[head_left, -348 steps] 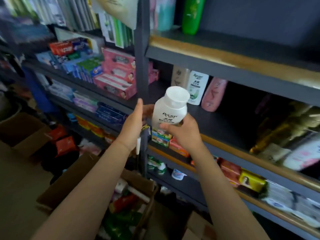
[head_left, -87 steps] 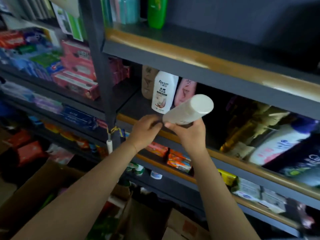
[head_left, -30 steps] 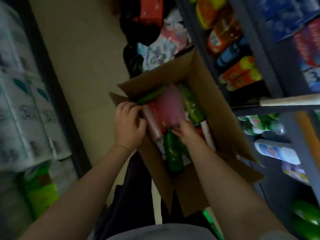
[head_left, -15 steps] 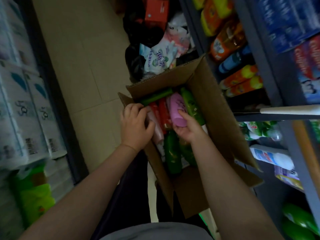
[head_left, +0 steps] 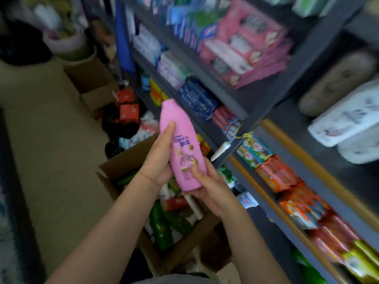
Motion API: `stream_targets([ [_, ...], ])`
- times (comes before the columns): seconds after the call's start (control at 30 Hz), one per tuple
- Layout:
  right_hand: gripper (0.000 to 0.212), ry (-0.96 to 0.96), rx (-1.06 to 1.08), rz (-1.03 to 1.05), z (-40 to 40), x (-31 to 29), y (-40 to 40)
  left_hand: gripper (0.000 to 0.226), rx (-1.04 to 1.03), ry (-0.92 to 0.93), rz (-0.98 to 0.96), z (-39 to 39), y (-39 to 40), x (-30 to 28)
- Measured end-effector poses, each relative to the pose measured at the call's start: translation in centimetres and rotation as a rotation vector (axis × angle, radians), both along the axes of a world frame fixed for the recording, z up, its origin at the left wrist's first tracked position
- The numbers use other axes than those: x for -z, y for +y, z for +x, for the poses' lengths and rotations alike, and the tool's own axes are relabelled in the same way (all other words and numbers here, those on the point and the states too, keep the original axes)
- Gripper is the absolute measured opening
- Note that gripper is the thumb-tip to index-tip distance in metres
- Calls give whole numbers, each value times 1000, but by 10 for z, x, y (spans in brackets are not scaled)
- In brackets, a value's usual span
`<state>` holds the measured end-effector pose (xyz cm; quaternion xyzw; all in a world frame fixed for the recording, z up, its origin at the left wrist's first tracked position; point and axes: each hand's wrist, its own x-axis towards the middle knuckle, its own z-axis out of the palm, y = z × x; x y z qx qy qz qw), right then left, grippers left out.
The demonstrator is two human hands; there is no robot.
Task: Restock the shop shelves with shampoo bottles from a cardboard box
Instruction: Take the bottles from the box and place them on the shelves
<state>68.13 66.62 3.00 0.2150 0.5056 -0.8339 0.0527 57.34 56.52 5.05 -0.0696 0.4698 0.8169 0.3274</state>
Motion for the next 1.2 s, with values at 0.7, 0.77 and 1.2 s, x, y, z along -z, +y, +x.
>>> stream_targets([
  [0.7, 41, 563, 668, 962, 100, -257, 151, 41, 400, 1040, 230, 102, 169, -270],
  [0.77, 43, 573, 702, 1034, 102, -285, 163, 40, 403, 1133, 212, 102, 181, -289],
  [1.2, 56, 287, 483, 1087, 103, -195, 179, 33, 535, 1108, -110, 80, 173, -198],
])
